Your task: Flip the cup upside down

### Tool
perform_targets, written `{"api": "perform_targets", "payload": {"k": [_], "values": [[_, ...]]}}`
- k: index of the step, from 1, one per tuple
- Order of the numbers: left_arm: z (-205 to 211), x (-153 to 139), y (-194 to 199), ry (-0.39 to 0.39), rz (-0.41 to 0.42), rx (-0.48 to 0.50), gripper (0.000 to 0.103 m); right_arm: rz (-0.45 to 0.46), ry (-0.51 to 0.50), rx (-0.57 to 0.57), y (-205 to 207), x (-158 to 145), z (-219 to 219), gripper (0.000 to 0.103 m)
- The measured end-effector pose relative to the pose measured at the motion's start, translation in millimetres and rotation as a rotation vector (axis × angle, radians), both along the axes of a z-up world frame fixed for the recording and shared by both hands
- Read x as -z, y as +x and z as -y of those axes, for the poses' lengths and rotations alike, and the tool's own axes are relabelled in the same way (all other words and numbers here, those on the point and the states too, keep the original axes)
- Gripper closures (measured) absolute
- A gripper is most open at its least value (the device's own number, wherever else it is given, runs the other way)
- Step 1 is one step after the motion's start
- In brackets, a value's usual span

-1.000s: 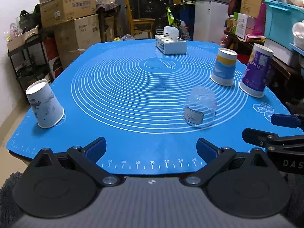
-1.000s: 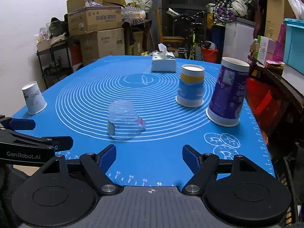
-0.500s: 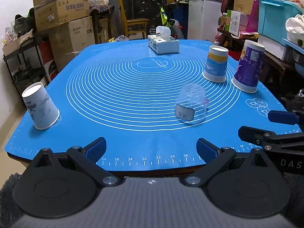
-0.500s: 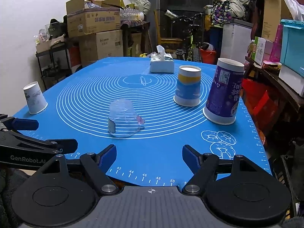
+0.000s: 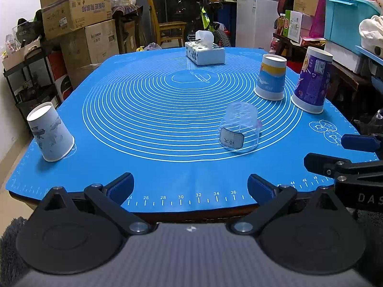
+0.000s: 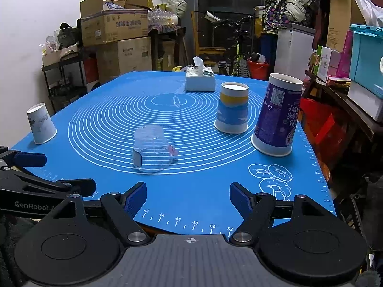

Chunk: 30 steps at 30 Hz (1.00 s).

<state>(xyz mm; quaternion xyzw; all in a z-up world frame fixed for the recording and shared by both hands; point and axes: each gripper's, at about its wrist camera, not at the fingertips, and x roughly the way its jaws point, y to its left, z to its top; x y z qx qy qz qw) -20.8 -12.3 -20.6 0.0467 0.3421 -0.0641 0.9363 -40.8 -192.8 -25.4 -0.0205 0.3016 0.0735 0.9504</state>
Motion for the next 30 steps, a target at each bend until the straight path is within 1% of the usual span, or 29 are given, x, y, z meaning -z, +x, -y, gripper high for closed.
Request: {"api": "perform_targets", "payload": {"k": [30], "values": [[3.0,0.5,-0.4,0.003,-0.001,0.009,0.003,-0.005,-0.002,0.007,-0.9,1.3,0.7,0.023]]}}
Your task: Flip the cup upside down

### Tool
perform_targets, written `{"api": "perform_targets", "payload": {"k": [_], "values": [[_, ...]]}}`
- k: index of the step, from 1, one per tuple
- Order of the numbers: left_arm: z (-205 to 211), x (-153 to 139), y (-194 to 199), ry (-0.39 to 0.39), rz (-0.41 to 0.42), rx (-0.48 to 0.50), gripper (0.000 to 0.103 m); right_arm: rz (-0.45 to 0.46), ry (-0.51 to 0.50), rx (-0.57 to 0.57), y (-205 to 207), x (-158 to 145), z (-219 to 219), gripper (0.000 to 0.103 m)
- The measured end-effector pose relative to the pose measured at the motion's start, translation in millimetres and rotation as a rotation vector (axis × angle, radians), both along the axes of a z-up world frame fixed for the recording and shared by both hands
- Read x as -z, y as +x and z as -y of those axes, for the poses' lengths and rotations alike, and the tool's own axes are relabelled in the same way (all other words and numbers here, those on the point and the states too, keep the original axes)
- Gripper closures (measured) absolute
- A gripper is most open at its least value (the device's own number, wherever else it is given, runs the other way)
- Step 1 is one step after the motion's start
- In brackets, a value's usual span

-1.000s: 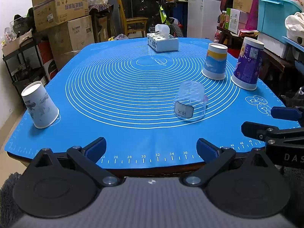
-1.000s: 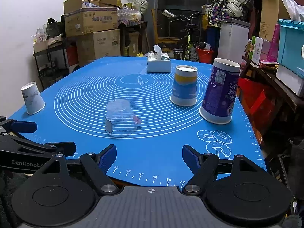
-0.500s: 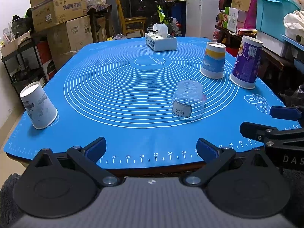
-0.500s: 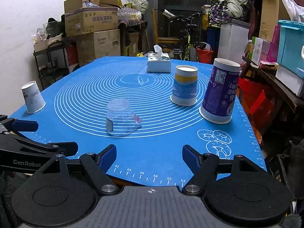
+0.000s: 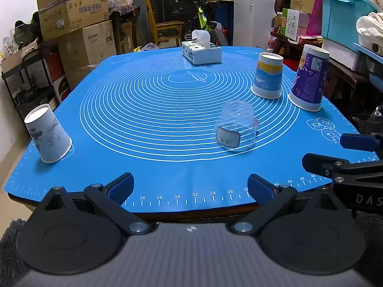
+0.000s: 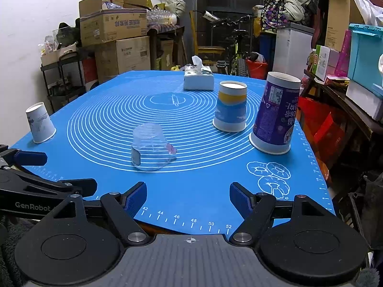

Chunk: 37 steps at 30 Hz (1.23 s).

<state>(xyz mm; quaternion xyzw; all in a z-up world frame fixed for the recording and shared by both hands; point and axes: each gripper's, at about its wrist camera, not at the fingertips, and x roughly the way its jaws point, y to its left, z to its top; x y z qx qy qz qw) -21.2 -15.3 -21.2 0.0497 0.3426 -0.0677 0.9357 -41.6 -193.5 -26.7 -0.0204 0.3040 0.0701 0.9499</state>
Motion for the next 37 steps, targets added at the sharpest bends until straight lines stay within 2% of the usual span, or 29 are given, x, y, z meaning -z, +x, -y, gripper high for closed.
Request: {"api": "perform_targets", "payload": {"k": [37], "values": [[0.8,-0.8,0.6,0.011,-0.001,-0.002,0.003,-0.001,0.005,0.009,1.6,2.8,2.7,0.023]]}}
